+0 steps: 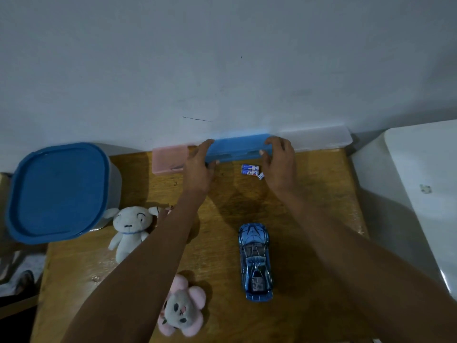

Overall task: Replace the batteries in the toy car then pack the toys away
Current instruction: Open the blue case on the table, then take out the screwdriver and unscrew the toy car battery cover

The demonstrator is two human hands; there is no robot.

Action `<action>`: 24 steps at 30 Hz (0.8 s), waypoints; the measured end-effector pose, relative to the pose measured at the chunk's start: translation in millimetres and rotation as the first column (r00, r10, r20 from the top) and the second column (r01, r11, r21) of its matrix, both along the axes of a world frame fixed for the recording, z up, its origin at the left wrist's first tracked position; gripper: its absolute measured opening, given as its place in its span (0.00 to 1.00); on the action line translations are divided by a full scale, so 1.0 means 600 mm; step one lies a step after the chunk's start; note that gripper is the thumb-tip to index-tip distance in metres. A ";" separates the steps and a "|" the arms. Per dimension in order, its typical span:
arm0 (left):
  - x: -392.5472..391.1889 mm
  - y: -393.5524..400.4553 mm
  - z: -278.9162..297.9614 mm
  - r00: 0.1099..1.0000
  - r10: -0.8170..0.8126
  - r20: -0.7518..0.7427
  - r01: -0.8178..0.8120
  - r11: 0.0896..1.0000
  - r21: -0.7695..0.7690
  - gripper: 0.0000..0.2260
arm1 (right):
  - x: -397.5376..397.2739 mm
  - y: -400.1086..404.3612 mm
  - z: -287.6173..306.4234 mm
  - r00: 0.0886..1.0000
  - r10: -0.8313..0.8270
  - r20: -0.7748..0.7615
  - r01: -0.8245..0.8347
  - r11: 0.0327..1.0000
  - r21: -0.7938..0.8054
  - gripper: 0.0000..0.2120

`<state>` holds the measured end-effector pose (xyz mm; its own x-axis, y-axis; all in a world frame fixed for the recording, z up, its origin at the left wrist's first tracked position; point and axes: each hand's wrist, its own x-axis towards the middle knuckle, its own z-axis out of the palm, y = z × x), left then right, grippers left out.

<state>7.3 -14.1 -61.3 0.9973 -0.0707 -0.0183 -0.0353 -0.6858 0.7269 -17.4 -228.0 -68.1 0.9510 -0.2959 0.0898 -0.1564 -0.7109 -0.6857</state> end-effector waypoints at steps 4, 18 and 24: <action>-0.002 -0.001 -0.008 1.000 0.016 -0.020 -0.016 0.999 0.028 0.21 | -0.003 0.012 0.002 0.998 0.012 -0.066 -0.009 0.999 0.032 0.16; -0.007 -0.010 -0.006 0.996 0.081 -0.030 -0.082 0.996 -0.047 0.18 | 0.010 0.034 0.019 0.977 -0.027 -0.210 0.011 0.997 -0.075 0.22; -0.005 0.003 0.024 1.000 0.018 -0.021 -0.017 0.998 0.061 0.18 | 0.026 0.056 0.062 0.948 -0.078 -0.309 -0.015 0.958 -0.286 0.20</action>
